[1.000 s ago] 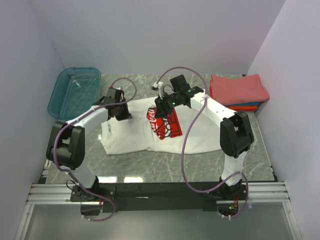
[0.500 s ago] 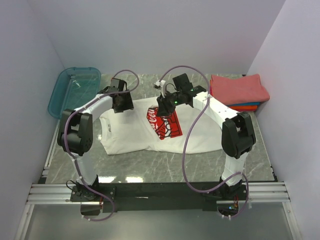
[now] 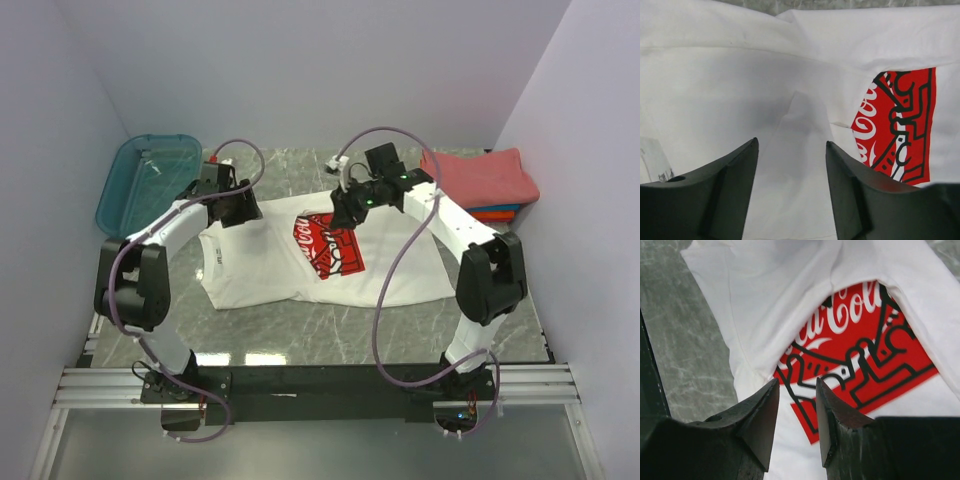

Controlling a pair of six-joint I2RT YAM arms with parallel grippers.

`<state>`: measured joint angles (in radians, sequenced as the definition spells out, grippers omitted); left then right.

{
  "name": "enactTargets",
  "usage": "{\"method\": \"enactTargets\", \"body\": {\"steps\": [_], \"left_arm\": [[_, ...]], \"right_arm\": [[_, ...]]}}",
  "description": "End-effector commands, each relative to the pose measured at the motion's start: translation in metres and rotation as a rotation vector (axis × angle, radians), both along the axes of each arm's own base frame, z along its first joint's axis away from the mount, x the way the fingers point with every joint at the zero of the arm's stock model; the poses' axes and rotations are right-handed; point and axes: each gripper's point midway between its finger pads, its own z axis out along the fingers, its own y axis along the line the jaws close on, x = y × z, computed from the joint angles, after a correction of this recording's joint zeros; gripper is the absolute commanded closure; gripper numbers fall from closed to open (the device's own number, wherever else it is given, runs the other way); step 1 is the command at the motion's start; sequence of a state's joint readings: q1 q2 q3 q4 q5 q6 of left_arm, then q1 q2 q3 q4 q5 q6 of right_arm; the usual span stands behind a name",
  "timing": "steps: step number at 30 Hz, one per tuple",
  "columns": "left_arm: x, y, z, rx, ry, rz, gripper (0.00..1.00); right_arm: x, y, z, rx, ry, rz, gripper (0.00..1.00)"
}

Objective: Fold and stack the t-shirts
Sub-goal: Fold the tshirt

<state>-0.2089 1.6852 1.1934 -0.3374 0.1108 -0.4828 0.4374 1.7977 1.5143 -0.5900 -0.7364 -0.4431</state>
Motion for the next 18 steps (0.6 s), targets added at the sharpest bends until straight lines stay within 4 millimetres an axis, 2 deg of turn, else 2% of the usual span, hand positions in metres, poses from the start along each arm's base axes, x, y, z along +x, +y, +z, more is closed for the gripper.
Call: {"method": "enactTargets", "body": {"steps": [1, 3, 4, 6, 13, 18], "left_arm": [[0.009, -0.02, -0.008, -0.098, 0.007, -0.096, 0.4], [0.014, -0.025, -0.022, -0.109, 0.044, -0.107, 0.44], [0.02, -0.026, -0.021, -0.116, 0.042, -0.11, 0.47], [0.023, -0.026, -0.032, -0.119, 0.071, -0.107, 0.5], [0.028, -0.015, -0.049, -0.186, 0.103, -0.087, 0.47], [0.021, -0.031, -0.056, -0.275, 0.128, -0.16, 0.48]], "right_arm": [[-0.006, -0.027, 0.018, -0.005, -0.057, -0.019, 0.57], [-0.006, -0.037, 0.021, -0.002, -0.066, -0.036, 0.57], [-0.008, -0.04, 0.018, -0.002, -0.057, -0.037, 0.57], [-0.008, -0.046, 0.019, 0.005, -0.057, -0.049, 0.57], [-0.01, -0.048, 0.018, 0.033, -0.036, -0.047, 0.57], [-0.011, -0.047, 0.018, 0.041, -0.027, -0.043, 0.57]]}}
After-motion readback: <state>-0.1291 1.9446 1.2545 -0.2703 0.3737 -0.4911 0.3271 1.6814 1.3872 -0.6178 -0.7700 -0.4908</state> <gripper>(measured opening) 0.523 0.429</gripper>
